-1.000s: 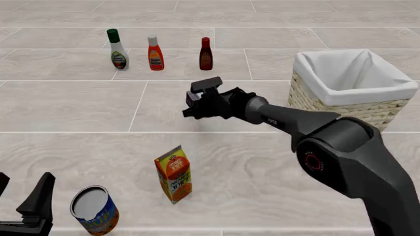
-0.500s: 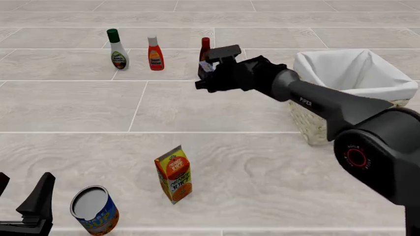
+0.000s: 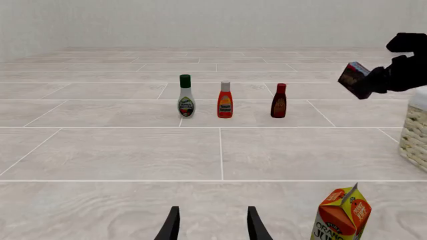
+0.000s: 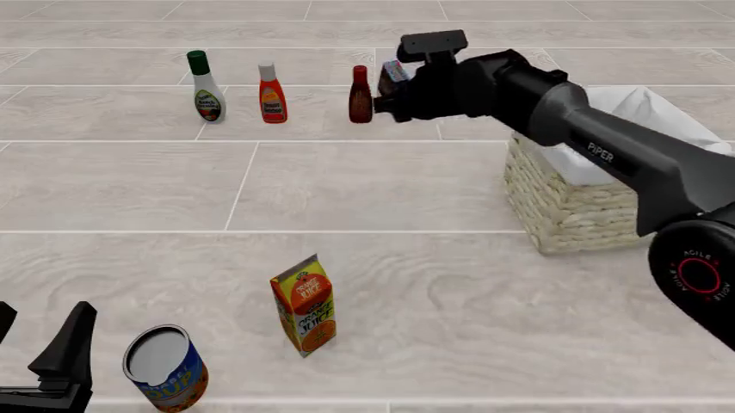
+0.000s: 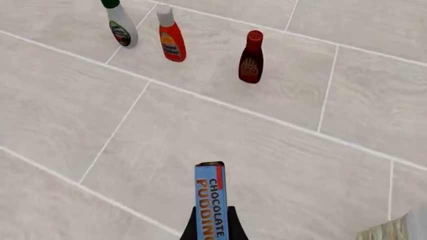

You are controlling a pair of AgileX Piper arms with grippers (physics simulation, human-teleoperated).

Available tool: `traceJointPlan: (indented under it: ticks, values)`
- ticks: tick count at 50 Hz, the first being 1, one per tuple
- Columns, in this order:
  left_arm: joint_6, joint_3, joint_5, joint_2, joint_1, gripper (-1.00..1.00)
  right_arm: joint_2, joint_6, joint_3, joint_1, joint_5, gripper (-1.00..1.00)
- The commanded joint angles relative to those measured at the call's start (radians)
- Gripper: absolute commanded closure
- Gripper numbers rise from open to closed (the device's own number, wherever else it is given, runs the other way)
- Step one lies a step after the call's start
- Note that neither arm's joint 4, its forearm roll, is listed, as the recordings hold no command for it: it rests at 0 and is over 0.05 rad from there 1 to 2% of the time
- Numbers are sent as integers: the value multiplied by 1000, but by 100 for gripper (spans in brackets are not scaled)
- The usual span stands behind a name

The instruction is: Pick the chocolate pudding and place it in the basket.

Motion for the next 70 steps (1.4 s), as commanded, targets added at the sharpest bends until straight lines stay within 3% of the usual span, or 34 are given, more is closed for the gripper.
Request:
traceJointPlan:
  ticks: [1, 41, 70]
  values:
    - [0, 0, 0, 0, 0, -100, -54, -8, -13, -59, 29, 100]
    - [0, 0, 0, 0, 0, -100, -131, -17, -61, -294, 76, 100]
    - [0, 0, 0, 0, 0, -100, -90, 22, -134, -498, 112, 100]
